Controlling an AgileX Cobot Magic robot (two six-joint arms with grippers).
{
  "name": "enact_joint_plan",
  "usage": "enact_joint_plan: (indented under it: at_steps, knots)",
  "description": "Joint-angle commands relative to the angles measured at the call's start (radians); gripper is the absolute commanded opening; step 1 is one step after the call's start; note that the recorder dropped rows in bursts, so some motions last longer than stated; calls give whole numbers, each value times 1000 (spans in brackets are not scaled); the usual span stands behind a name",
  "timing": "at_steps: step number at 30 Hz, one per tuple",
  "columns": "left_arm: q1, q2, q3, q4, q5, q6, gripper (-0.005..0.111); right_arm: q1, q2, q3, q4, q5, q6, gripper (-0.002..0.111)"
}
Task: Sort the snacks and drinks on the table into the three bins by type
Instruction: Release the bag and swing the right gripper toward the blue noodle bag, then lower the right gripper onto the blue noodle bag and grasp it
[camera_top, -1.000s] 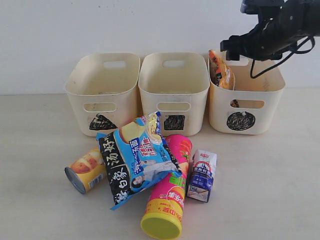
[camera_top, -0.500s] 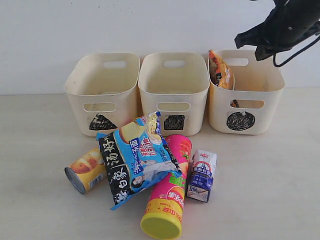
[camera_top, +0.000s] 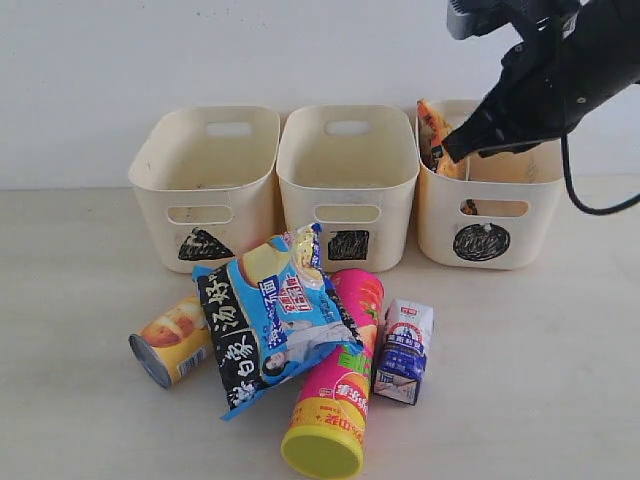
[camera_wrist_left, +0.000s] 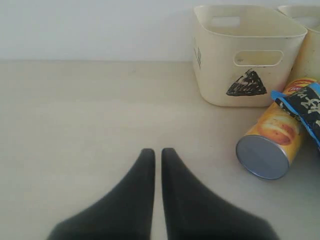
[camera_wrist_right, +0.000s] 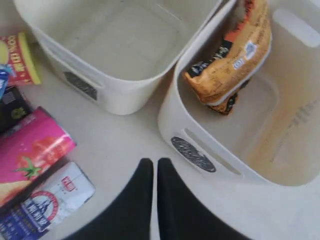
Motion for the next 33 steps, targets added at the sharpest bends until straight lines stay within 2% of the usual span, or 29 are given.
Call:
enact_joint_plan:
  at_steps: [1,10,19,23,29,31,33]
  knots:
    - [1,-3,-3,-5,-12,0,4,82,-58,64,-4,-21,-55,0]
    - [1,-3,-3,-5,-12,0,4,313,-71,159,-4,-54,-148,0]
    - [1,-3,-3,-5,-12,0,4,509,-71,164,-4,-65,-203,0]
    - [1,-3,-3,-5,-12,0,4,635,-57,164,-4,-59,-255,0]
    - [1,-3,-3,-5,-12,0,4,710,64,164,-35,-68,-287,0]
    - [1,-3,-3,-5,-12,0,4,716,107,162,-105,-68,-285,8]
    - [1,-3,-3,-5,-12,0,4,716,139,161,-149,-82,-270,35]
